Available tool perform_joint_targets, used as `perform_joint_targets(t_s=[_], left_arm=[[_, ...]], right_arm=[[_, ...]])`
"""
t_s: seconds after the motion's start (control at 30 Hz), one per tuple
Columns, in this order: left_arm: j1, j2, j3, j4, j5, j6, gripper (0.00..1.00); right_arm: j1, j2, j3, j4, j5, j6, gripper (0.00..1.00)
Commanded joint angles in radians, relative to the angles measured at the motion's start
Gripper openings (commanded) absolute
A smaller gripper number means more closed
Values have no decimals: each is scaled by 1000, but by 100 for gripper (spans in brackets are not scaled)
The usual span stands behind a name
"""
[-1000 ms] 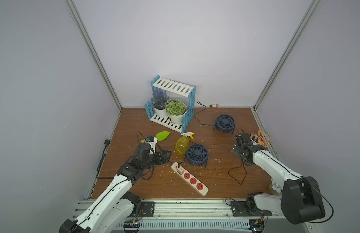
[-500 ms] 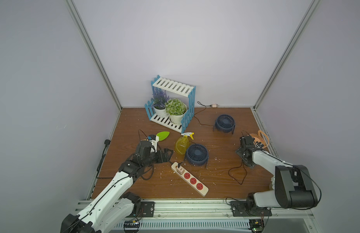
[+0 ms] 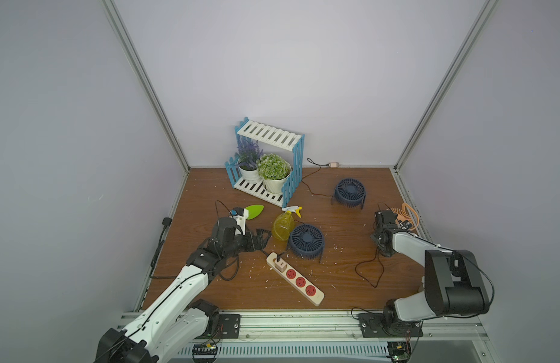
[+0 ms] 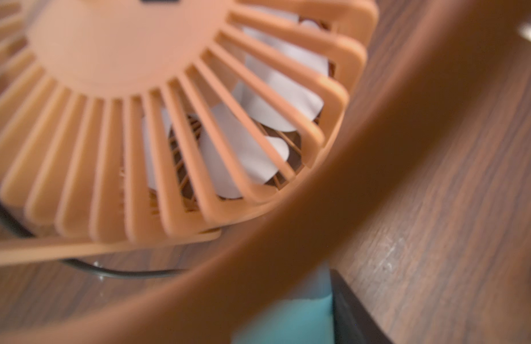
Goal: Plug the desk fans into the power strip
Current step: Pick up the plug from the center of the board.
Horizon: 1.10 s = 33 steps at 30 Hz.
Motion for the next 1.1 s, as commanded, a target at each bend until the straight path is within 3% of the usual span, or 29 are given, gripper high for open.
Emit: perform_joint_targets(t_s=[0.0,0.13,0.27,0.47,0.63,0.93,1.07], left_arm=[[-7,-16,16,19,-2,-1,94],[-7,9,47,22,1,-30,95],[-7,28,87,39,33,-87,95],[-7,97,142,46,97,-155,95],[-8,130,184,144,222,-259,95],[-17,226,272,137,411,-262,96],[-68,258,301,137,427,-240,96]], right_arm=[[-4,-73,-4,-37,13,-65,38],[-1,-200,-33,-74,-19,-165,32],[42,-369,-40,-85,-126,-299,27],[245,-594,-51,64,-339,-590,23],[425,-624,-84,264,-542,-847,21],[722,-569,17,256,-478,-1270,20],[814,-550,60,216,-448,-1419,20]])
